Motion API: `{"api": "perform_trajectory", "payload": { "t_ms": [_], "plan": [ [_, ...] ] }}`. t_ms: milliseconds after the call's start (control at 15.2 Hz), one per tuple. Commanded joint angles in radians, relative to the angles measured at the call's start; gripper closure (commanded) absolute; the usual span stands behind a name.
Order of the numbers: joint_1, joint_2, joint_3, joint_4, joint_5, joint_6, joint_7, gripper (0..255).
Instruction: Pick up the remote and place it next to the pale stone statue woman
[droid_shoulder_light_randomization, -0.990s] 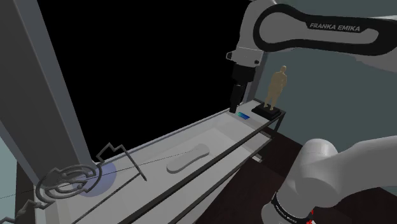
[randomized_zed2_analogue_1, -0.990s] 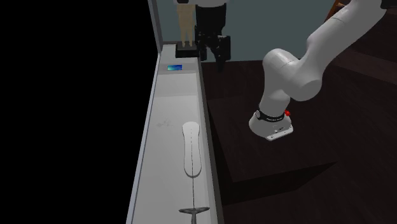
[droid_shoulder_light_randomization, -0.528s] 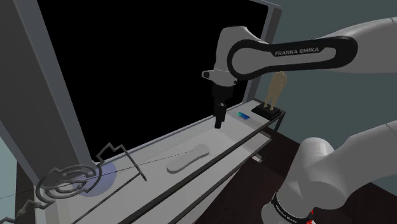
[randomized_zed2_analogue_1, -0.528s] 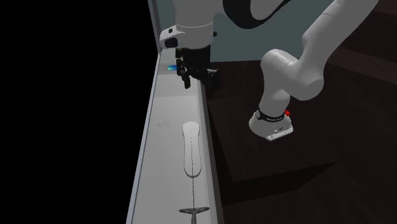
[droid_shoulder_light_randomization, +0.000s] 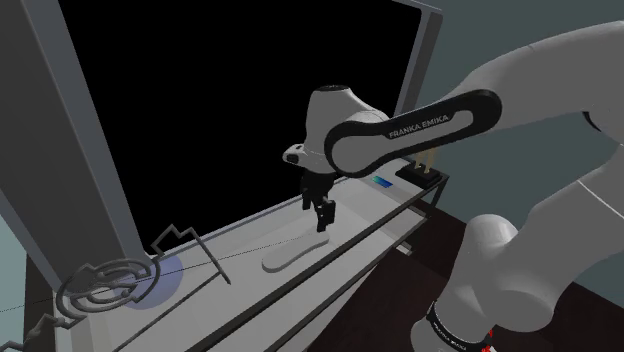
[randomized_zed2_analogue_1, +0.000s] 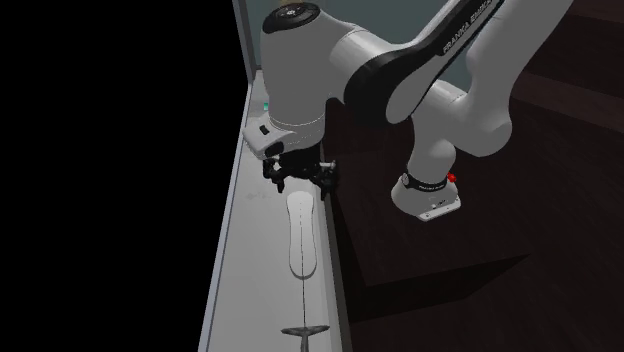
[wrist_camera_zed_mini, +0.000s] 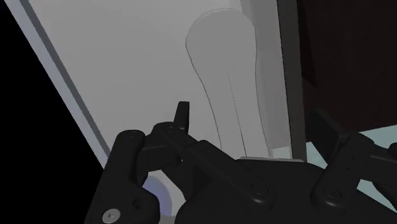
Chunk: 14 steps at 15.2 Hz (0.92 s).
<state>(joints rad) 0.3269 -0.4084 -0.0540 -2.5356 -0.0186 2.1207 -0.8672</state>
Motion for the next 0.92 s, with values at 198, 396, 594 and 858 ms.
{"api": "perform_trajectory", "payload": {
  "t_ms": [198,396,594,858],
  "plan": [
    [0.069,0.115,0.018,-0.024,-0.020,0.158,-0.165,0],
    [0.069,0.143,0.018,-0.043,-0.020,0.204,-0.165,0],
    [0.068,0.174,0.017,-0.060,-0.021,0.252,-0.165,0],
    [0.068,0.191,0.016,-0.068,-0.021,0.277,-0.165,0]
  ]
}}
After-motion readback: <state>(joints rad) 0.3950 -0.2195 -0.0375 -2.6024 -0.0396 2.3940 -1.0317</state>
